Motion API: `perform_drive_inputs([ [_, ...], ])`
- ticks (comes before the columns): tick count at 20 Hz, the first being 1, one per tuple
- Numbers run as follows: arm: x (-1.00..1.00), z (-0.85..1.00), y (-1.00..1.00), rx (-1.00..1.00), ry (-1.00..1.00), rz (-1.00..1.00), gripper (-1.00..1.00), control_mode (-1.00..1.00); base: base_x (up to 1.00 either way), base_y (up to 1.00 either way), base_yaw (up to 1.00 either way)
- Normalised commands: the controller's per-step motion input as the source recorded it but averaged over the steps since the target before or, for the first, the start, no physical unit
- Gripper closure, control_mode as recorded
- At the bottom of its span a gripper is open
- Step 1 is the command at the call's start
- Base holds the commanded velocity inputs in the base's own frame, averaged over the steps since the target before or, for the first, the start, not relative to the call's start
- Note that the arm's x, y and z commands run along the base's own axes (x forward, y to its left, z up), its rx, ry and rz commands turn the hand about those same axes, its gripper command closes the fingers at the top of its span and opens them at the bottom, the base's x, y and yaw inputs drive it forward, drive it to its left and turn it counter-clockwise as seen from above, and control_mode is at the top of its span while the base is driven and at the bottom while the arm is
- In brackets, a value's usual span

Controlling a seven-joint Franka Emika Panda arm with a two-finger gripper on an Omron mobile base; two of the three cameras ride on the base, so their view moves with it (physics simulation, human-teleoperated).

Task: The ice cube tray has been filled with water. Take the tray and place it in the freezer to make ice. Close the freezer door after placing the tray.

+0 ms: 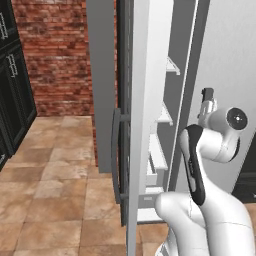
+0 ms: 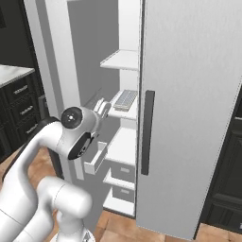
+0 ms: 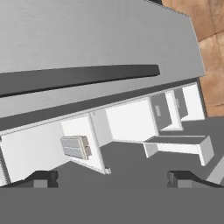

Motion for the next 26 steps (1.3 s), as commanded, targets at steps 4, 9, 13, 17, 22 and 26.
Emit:
perform_drive_inputs([
  [4, -0.07, 0.0, -0.09, 0.0, 0.0, -0.07, -1.0, -1.0, 0.0, 0.0, 0.0],
  [9, -0.36, 0.0, -0.25, 0.0, -0.01, -0.02, -1.0, -1.0, 0.0, 0.0, 0.0],
  [13, -0.55, 0.11, 0.0, 0.0, -0.02, 0.01, -1.0, -1.0, 0.0, 0.0, 0.0],
  [17, -0.33, 0.06, 0.22, -0.09, 0.06, 0.13, -1.0, -1.0, 0.0, 0.0, 0.0],
  [22, -0.22, 0.01, 0.49, -0.2, 0.15, 0.28, -1.0, -1.0, 0.0, 0.0, 0.0],
  [26, -0.02, 0.21, 0.56, -0.25, 0.14, 0.32, -1.0, -1.0, 0.0, 0.0, 0.0],
])
